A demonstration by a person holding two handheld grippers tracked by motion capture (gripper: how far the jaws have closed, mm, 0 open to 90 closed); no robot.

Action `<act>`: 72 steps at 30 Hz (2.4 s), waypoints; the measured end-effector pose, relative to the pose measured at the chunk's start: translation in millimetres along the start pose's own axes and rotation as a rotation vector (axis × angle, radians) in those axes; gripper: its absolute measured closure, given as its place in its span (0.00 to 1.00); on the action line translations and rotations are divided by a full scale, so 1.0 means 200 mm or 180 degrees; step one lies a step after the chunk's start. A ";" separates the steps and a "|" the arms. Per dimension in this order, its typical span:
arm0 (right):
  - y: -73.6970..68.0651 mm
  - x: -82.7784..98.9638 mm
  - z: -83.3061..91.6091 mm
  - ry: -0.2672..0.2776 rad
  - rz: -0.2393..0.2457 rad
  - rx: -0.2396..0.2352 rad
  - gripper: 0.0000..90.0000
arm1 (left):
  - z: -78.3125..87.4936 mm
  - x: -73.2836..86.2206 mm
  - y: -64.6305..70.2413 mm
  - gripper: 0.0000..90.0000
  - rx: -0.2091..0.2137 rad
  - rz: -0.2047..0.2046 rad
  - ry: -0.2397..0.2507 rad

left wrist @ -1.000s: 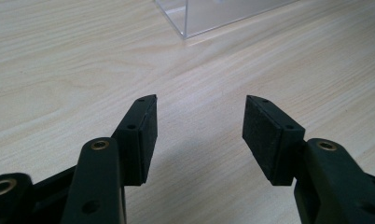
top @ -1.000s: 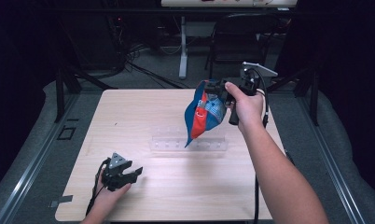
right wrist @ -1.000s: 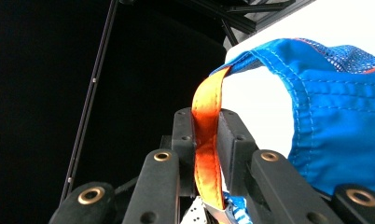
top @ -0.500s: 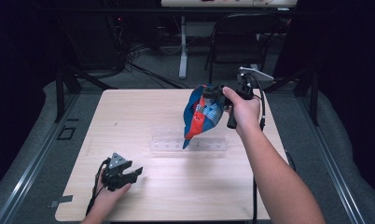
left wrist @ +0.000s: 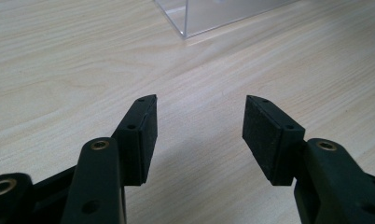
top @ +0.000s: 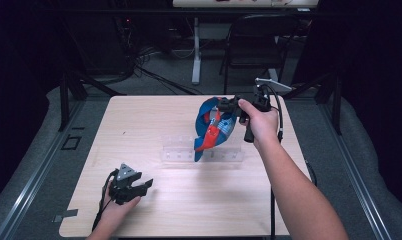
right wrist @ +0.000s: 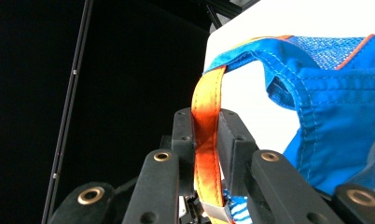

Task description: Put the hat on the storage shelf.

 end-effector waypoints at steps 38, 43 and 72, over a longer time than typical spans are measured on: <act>0.15 0.07 0.09 -0.0126 0.0497 0.0890 0.79 | 0.00 0.00 0.00 0.51 0.0001 -0.0009 -0.0011; 0.17 0.11 0.11 -0.0137 0.0650 0.0974 0.75 | 0.00 0.00 0.00 0.51 -0.0004 -0.0008 -0.0019; 0.57 0.50 0.31 -0.0016 0.0955 0.0987 0.66 | -0.01 0.00 0.03 0.51 0.0021 -0.0071 -0.0020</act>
Point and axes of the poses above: each handheld gripper's, and its own axes: z roughly backward along the jaws, x roughly out of its underside, y roughly to its right, the point moved 4 cm from there along -z, roughly forward along the jaws, and after that the axes turned 1 degree about -z, right-handed, at the moved point
